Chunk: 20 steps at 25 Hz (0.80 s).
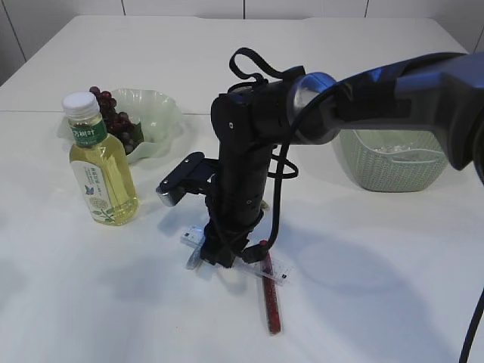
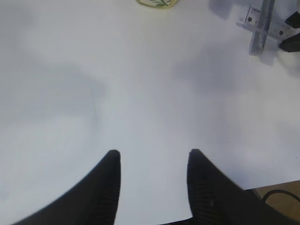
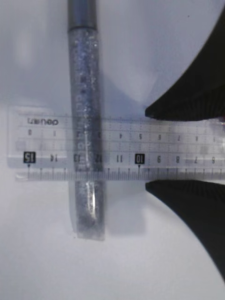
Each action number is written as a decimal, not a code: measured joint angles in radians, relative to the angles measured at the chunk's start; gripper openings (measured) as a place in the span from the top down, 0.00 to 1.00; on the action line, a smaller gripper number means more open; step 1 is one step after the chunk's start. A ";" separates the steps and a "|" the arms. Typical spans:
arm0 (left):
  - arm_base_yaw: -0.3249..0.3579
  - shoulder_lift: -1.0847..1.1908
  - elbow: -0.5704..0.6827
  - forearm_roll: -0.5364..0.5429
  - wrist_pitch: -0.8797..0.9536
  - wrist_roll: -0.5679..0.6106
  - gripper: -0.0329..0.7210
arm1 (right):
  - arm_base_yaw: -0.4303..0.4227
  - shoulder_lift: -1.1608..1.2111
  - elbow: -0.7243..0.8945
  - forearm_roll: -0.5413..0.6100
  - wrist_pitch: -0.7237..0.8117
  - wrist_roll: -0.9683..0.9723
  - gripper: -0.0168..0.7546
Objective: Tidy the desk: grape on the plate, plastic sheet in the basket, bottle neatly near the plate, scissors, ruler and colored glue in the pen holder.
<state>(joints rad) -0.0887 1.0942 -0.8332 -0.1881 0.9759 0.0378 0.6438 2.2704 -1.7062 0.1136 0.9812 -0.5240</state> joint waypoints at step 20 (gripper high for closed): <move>0.000 0.000 0.000 0.000 0.060 0.013 0.54 | -0.375 -0.198 -0.087 0.745 0.016 -0.328 0.60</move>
<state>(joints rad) -0.0887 1.0942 -0.8332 -0.1881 1.0363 0.0510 0.2692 2.0724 -1.7934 0.8591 0.9972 -0.8523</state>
